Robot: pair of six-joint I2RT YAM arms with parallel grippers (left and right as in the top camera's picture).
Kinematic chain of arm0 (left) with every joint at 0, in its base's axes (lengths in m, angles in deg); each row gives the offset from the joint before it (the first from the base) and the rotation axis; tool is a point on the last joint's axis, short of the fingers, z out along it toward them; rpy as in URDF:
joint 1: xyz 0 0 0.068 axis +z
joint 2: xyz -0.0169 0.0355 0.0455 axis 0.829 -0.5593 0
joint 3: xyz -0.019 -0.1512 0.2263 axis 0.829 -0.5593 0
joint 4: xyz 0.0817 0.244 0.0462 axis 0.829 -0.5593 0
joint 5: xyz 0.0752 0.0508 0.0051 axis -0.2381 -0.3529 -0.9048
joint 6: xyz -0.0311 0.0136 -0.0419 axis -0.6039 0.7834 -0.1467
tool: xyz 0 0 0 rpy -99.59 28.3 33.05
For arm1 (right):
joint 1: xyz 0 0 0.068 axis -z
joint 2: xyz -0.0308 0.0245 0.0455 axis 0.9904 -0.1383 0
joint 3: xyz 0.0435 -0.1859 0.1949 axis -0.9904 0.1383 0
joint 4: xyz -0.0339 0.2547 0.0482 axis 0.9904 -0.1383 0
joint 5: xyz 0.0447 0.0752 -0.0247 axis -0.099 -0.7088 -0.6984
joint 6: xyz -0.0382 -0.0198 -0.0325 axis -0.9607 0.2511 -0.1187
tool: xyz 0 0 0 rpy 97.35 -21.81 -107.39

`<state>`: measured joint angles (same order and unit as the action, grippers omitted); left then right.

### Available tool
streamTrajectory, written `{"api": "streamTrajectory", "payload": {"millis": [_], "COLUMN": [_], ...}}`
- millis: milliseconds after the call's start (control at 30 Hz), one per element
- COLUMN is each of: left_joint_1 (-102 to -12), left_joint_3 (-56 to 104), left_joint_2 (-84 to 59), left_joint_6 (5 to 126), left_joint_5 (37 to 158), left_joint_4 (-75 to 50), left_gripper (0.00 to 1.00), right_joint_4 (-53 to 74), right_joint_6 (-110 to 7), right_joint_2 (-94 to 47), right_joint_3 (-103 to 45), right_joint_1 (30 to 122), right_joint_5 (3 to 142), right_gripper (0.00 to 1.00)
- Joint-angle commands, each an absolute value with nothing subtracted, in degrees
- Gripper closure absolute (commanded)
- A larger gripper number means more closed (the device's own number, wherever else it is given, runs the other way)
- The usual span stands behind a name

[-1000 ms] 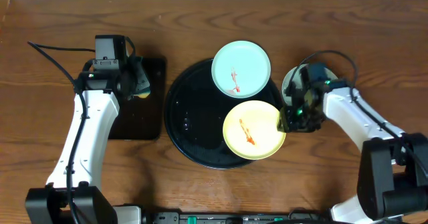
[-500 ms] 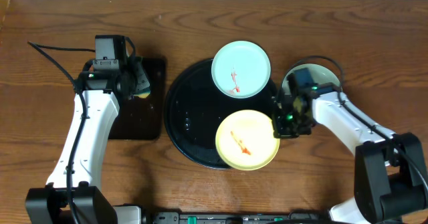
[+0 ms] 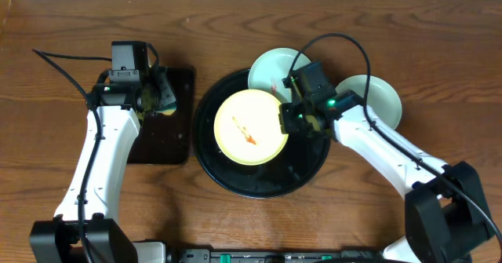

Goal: Clean dirty plates on tray and stack at the side
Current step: 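Grasp the yellow plate rim with the right gripper and pull it to tray center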

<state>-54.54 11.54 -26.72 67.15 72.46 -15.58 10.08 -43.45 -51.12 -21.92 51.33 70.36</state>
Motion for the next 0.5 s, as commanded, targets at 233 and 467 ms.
{"api": "streamTrajectory", "payload": {"millis": [233,467], "left_joint_1": [-54.45,-54.45], "left_joint_3": [11.93,11.93], "left_joint_2": [-26.76,-26.76], "left_joint_6": [66.87,66.87], "left_joint_5": [73.47,74.98], "left_joint_4": [-15.93,-17.0], "left_gripper": [0.92,0.92], "right_joint_4": [10.21,11.65], "right_joint_6": [-37.35,-39.91], "right_joint_2": [-58.09,-58.55], "right_joint_3": [-23.63,-23.91], "right_joint_1": [46.94,47.99], "right_joint_5": [72.59,68.94], "right_gripper": [0.91,0.81]}}
